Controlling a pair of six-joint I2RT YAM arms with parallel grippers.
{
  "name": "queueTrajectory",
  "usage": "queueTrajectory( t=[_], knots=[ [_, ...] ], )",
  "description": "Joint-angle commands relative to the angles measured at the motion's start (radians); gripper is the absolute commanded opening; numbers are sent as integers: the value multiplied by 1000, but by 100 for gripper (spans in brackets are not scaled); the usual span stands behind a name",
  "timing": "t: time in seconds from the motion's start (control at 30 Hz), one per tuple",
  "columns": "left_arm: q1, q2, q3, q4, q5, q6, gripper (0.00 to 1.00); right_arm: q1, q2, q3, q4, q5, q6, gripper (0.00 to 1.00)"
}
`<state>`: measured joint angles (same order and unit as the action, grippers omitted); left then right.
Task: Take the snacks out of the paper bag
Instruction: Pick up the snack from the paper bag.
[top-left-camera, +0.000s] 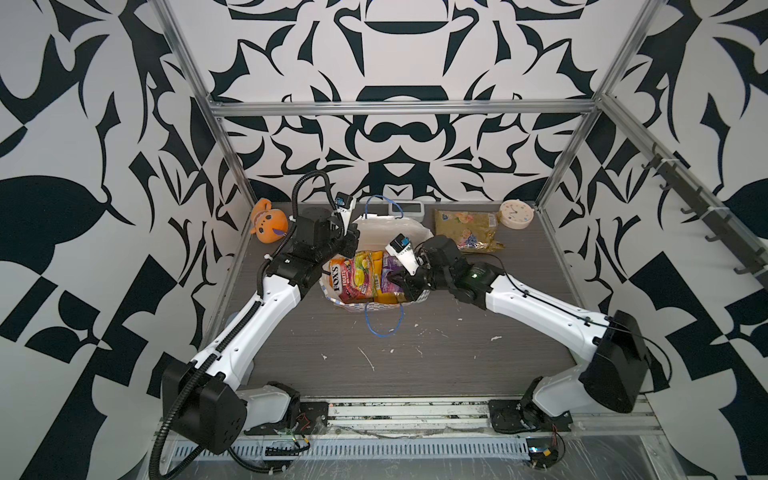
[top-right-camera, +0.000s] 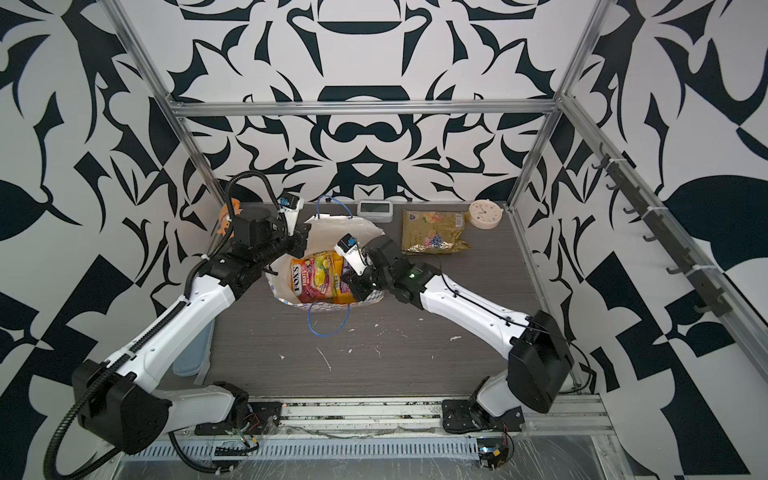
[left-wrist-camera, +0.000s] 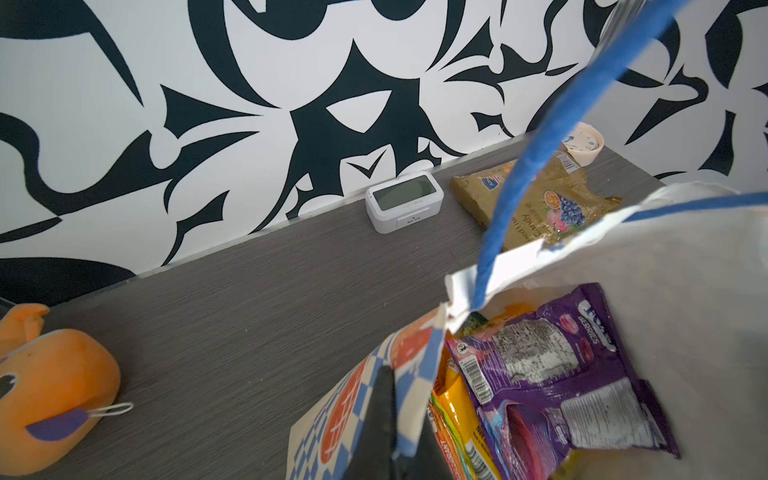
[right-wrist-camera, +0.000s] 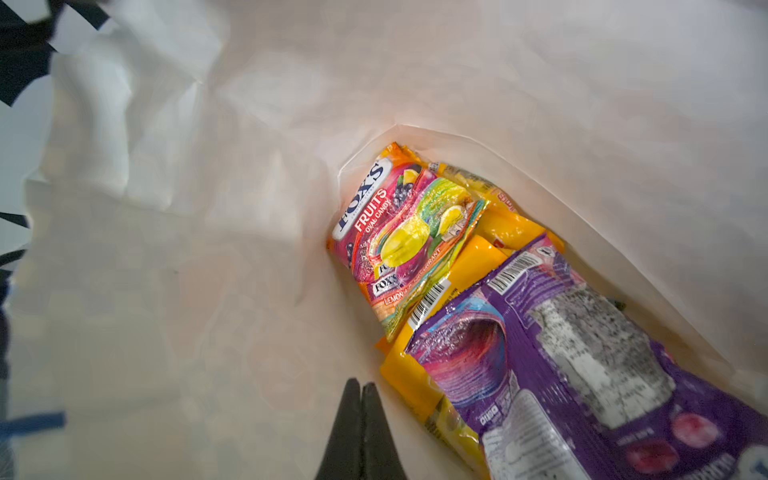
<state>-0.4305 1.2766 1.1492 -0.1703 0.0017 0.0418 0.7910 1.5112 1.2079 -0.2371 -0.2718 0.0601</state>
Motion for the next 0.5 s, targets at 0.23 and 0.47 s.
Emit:
queueTrajectory(
  t=[0.23, 0.47],
  knots=[
    [-64, -73, -7, 190, 85, 35, 0, 65, 119, 21, -117, 241, 68, 0],
    [-113, -185, -163, 335, 57, 70, 0, 60, 284, 170, -91, 582, 107, 0]
  ],
)
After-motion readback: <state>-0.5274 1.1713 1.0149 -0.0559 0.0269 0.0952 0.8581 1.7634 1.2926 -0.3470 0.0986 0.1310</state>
